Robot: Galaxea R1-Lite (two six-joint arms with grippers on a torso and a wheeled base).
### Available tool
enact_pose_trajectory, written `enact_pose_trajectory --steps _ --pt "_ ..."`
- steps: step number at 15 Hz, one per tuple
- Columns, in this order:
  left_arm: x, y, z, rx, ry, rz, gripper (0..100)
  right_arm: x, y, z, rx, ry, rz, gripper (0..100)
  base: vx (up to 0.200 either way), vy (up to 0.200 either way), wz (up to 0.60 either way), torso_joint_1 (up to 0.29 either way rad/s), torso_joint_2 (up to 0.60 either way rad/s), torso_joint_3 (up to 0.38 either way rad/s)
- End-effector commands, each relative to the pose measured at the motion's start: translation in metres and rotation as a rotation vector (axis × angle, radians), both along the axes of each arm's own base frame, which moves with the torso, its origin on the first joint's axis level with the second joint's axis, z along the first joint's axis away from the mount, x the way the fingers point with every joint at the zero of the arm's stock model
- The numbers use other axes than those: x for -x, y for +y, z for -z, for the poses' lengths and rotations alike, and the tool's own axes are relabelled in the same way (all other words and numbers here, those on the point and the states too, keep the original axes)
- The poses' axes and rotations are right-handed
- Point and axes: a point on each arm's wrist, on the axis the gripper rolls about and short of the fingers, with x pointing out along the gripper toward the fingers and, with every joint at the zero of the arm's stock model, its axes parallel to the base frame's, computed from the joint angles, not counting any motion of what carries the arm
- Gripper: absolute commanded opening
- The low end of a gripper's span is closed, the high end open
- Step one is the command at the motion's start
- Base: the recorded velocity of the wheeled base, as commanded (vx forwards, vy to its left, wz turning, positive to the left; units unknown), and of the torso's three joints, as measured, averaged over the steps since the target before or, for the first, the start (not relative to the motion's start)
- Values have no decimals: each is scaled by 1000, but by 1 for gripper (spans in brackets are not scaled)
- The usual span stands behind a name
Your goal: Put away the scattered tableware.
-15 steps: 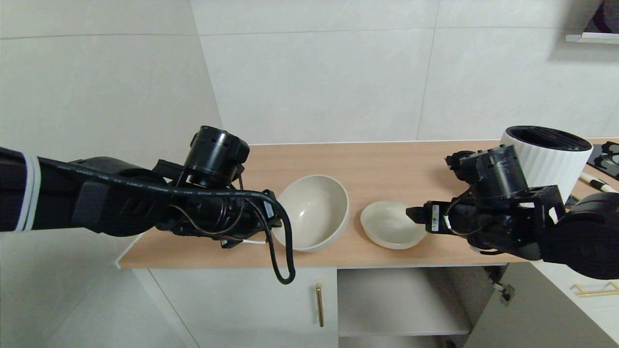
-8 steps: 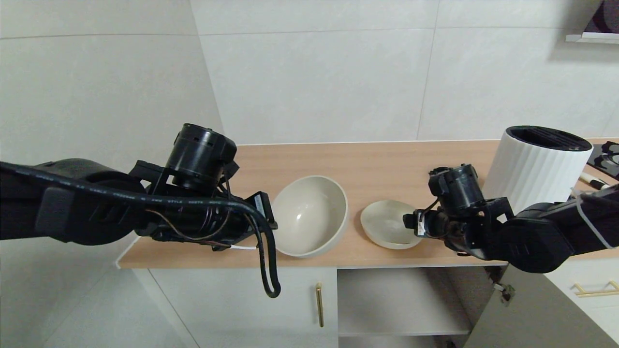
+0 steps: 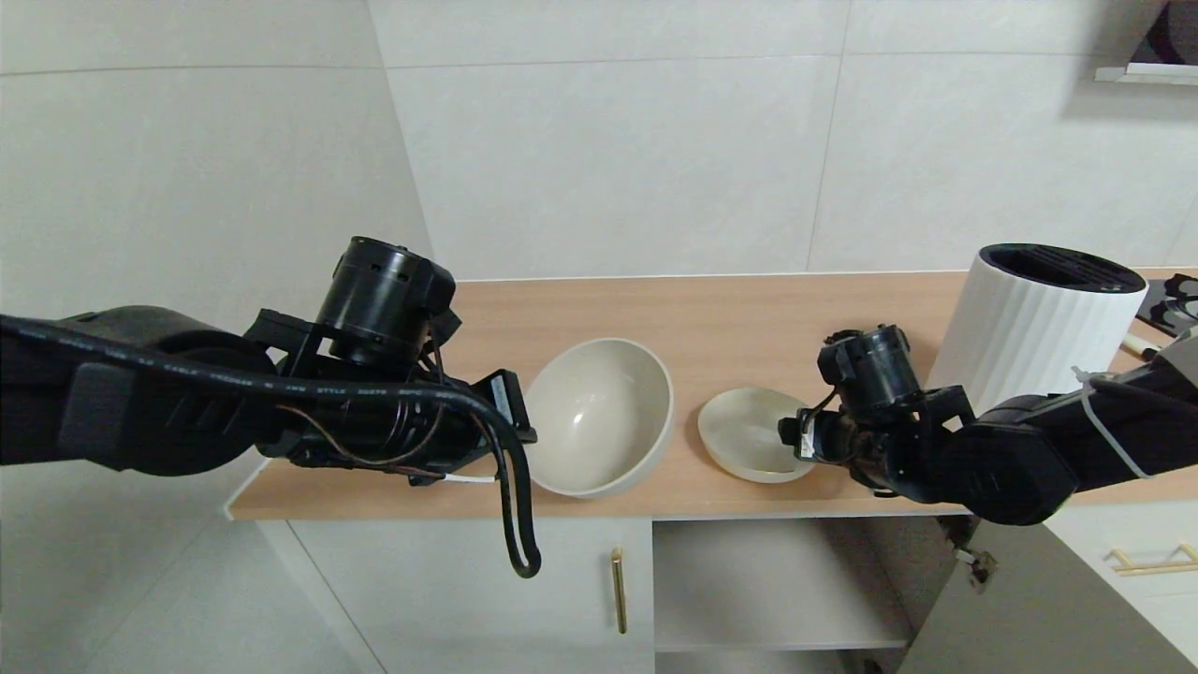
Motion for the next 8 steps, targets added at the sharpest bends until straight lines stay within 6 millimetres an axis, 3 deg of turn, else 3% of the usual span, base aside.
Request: enact_pose_trajectory --steps 1,8 --pt "0 0 0 1 -1 -1 0 0 0 0 -2 -2 0 0 0 0 0 0 0 0" --pt "1 1 -2 0 -7 -4 0 4 -2 -10 -12 -20 0 0 0 0 0 0 0 0"
